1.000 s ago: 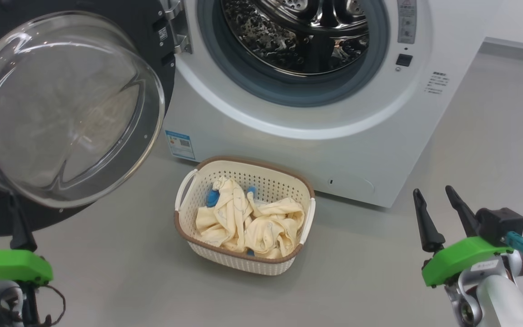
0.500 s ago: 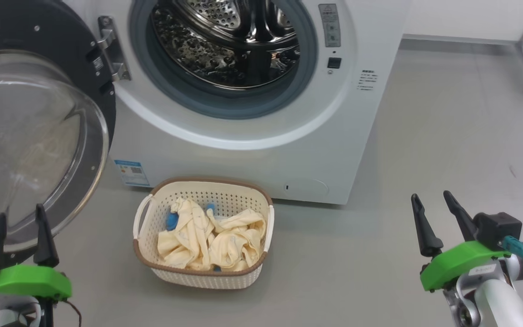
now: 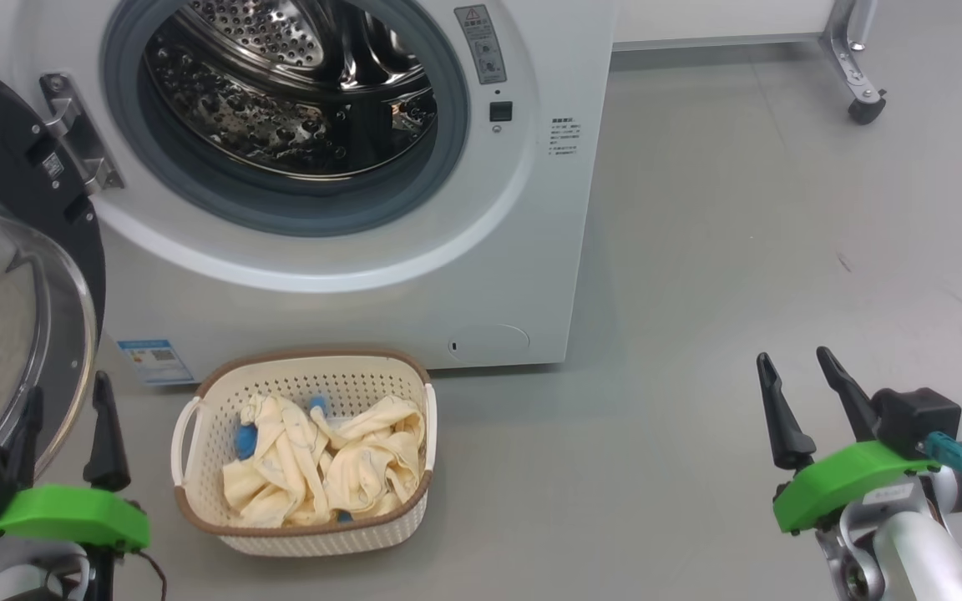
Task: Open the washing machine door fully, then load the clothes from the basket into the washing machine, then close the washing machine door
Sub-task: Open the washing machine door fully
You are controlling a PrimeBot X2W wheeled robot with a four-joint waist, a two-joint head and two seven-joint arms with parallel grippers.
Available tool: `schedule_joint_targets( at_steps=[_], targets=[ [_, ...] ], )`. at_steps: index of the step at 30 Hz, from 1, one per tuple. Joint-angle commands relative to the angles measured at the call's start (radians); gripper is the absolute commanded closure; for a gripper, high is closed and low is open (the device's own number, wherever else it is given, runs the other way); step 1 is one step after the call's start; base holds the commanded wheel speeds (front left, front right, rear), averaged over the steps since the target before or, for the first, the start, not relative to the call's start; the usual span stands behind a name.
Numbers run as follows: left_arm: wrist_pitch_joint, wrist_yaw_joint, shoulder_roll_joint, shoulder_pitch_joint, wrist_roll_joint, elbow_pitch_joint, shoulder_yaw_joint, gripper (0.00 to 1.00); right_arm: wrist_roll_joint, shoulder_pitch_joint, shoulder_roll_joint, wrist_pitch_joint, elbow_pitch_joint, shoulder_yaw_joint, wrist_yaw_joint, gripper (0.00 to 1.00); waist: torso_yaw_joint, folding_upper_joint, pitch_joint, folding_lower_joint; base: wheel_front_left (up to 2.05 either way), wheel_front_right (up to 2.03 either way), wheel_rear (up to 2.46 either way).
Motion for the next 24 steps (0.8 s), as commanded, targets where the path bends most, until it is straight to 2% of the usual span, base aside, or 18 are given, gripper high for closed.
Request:
schedule_joint_targets(
  at_steps=[1, 6, 24],
  targets=[
    [-0.011, 0.0, 0.048, -0.03, -0.017, -0.02, 0.021, 0.0, 0.001, -0.014, -0.015, -0.01, -0.037, 0.021, 0.01, 0.0, -0.01, -0.0001, 0.001, 0.0, 0.0, 0.0, 0.0],
    [-0.011, 0.0, 0.083, -0.046, -0.049, 0.021, -0.033, 0.0, -0.001, -0.014, -0.012, -0.01, -0.039, 0.02, 0.01, 0.0, -0.019, -0.0001, 0.001, 0.0, 0.0, 0.0, 0.0],
    [-0.011, 0.0, 0.149, -0.115, -0.165, 0.077, -0.151, 0.0, 0.004, -0.022, -0.009, -0.01, -0.039, 0.032, 0.01, 0.0, 0.0, -0.0001, 0.004, 0.0, 0.0, 0.0, 0.0]
  ],
)
